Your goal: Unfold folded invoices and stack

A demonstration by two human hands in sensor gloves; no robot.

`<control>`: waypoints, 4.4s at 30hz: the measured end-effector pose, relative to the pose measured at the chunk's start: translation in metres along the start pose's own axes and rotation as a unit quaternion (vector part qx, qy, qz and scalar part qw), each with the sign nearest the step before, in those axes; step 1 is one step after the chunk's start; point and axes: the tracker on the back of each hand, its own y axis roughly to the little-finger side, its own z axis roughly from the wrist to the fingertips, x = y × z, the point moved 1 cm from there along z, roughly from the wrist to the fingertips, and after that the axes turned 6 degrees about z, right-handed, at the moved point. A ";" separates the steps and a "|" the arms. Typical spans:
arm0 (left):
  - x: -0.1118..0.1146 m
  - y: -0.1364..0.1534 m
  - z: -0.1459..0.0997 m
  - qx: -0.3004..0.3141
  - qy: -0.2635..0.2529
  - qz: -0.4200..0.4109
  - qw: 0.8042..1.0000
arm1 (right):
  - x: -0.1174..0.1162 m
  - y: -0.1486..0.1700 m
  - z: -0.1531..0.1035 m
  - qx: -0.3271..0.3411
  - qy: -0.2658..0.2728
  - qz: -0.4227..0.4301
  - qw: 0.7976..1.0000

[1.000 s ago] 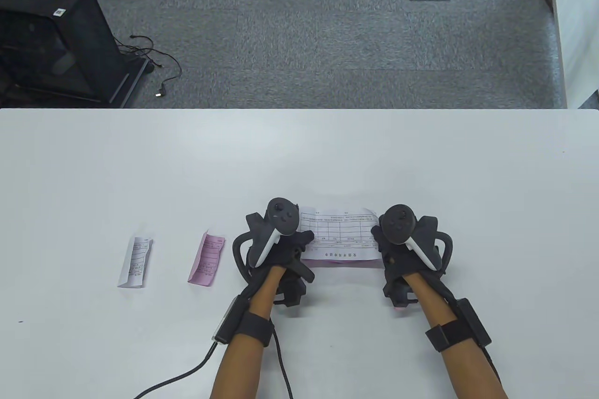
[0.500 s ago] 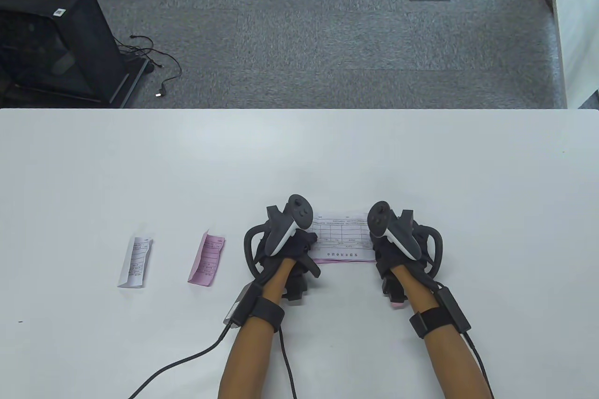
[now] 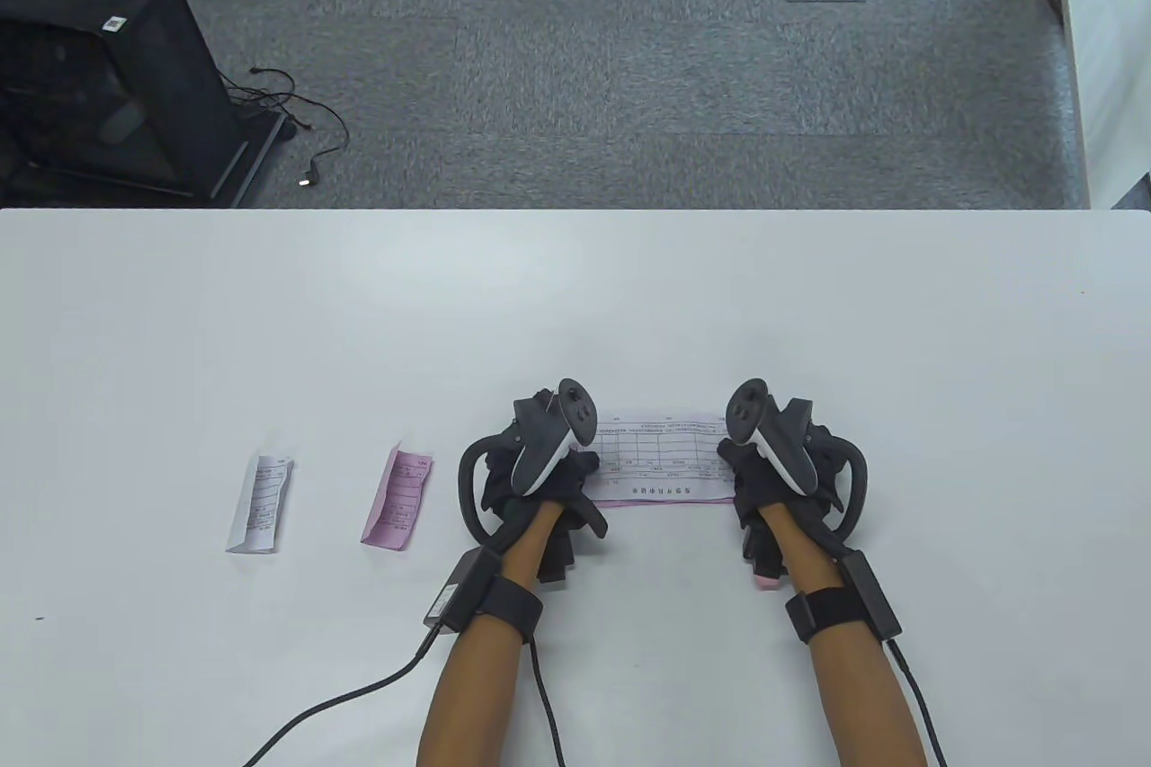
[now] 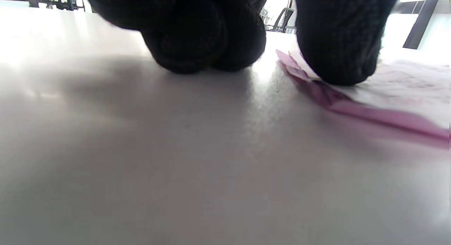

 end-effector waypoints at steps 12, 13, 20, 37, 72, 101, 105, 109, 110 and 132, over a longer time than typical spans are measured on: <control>-0.037 0.068 -0.040 -0.038 -0.126 -0.085 0.988 | 0.014 0.041 -0.015 0.021 -0.047 0.155 0.987; -0.039 0.085 -0.044 -0.056 -0.130 -0.090 0.986 | 0.017 0.048 -0.019 0.025 -0.038 0.161 0.986; -0.021 0.165 -0.055 -0.147 -0.049 -0.112 0.982 | 0.027 0.069 -0.046 0.060 -0.015 0.184 0.981; 0.003 0.199 -0.053 -0.199 -0.089 -0.118 0.969 | 0.016 0.075 -0.076 0.132 -0.054 0.223 0.964; 0.030 0.050 -0.153 0.174 0.009 -0.439 0.881 | -0.005 0.023 -0.136 0.251 -0.170 0.494 0.815; 0.033 0.028 -0.137 0.113 -0.029 -0.072 0.991 | -0.006 0.041 -0.115 0.214 -0.030 0.117 0.969; 0.034 0.017 -0.141 0.120 -0.035 0.007 0.992 | -0.007 0.038 -0.117 0.210 -0.032 0.104 0.972; 0.035 0.012 -0.145 0.123 -0.047 0.055 0.990 | -0.006 0.039 -0.116 0.199 -0.033 0.086 0.976; 0.035 0.012 -0.146 0.130 -0.046 0.065 0.988 | -0.006 0.040 -0.116 0.191 -0.036 0.072 0.978; 0.043 0.023 -0.139 0.165 0.037 0.038 0.985 | -0.011 -0.052 -0.175 0.382 -0.022 -0.073 0.921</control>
